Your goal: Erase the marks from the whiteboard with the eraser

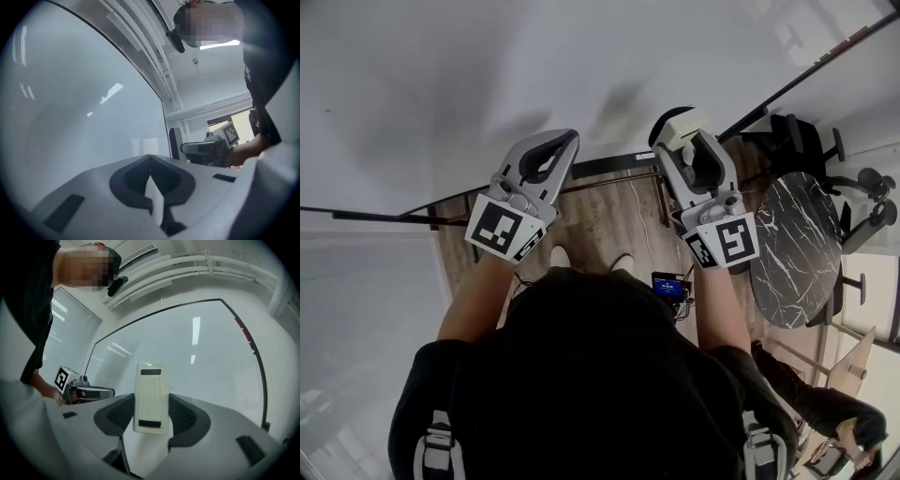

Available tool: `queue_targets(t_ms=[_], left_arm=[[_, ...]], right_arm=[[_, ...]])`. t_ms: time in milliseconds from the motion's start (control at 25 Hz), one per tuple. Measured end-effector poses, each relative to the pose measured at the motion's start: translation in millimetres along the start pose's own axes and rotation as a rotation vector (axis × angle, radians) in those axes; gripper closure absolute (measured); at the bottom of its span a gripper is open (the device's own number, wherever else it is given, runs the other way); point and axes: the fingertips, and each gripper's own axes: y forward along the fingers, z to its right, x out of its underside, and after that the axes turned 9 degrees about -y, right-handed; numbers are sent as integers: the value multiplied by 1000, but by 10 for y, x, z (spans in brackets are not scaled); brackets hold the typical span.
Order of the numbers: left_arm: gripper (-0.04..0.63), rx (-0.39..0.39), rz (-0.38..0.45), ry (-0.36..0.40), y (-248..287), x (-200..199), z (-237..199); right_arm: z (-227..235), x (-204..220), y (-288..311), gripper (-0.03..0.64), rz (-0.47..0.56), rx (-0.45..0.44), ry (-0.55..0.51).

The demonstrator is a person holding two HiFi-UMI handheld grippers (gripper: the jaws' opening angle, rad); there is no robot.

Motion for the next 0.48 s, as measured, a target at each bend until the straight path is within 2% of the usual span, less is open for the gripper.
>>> queue_targets(t_ms=[240, 480], left_arm=[[591, 43, -35, -9, -71, 251, 146], [591, 57, -54, -13, -81, 404, 207]], right_arm=[[-221, 176, -51, 394, -37, -42, 5], [-328, 288, -54, 394, -34, -45, 33]])
